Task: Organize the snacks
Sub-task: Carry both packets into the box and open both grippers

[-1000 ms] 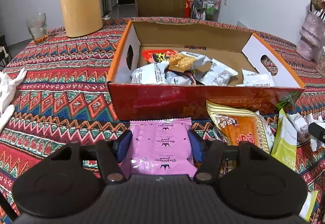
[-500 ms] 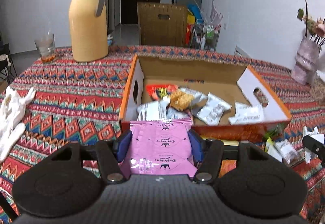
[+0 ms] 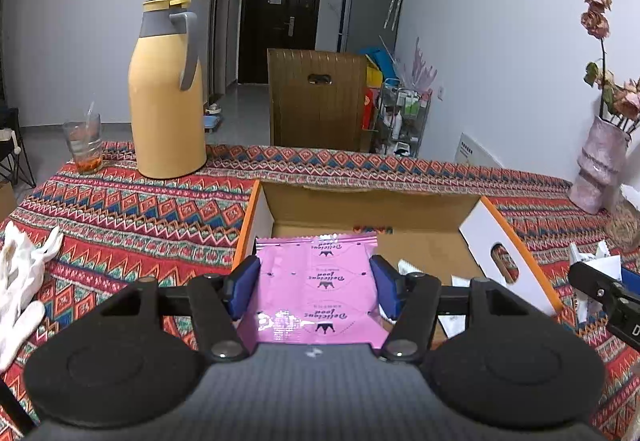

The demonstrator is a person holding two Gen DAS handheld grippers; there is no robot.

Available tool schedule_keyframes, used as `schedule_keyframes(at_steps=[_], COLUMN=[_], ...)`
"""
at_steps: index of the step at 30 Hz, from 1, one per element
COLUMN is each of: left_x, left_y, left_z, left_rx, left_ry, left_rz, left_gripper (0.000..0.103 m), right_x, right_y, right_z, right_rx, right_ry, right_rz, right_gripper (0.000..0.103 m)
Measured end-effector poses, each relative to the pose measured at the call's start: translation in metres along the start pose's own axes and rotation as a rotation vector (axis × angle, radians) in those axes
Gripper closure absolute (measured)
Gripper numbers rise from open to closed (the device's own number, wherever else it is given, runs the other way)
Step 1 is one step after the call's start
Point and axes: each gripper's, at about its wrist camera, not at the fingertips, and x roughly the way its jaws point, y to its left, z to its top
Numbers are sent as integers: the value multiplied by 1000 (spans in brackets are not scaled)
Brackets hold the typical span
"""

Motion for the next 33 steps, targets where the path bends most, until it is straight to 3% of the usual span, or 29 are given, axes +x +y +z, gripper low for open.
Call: schedule_keyframes(at_steps=[11,18,29,32,33], left_x=[39,66,76,71,68], left_y=[-7,-3,4,4,4], left_z=[13,2,-9,-10,-10], left_rx=[-27,-26,-42,-42,-44], left_ry=[-37,-27,-11,-31,-41], left_rz=[46,71,42,38,35], left_gripper=[42,42,41,34,25], right_x=[67,94,112,108,106], right_y=[18,21,27,25,25], right_z=[17,2,-16,-16,-16], right_rx=[-43,-34,-53,-51,-51], right_ry=[48,65,110,111,106], right_rz=[2,-5,16,24,22], right_gripper=[55,55,54,44,43])
